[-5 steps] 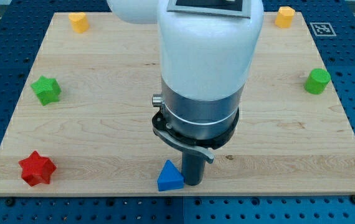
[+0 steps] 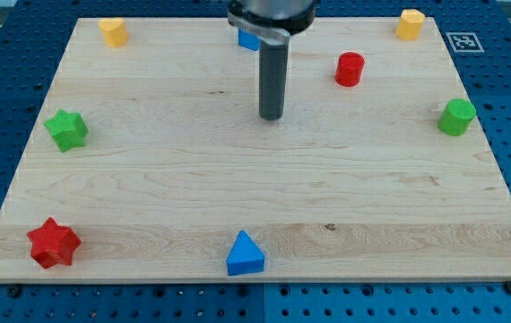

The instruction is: Slide the red circle to the bottom right

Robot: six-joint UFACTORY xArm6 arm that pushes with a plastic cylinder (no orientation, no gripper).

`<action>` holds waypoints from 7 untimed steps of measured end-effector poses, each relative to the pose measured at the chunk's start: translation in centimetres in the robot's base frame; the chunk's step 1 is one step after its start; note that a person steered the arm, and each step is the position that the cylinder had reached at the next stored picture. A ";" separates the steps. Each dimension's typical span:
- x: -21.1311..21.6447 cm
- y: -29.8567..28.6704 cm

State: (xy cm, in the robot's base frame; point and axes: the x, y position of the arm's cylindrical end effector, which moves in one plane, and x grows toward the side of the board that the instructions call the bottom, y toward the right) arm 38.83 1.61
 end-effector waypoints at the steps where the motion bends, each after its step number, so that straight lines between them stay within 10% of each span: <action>1: -3.3 0.1; 4: -11.7 4.3; 7: -9.9 12.2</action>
State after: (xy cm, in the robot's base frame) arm 28.96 13.80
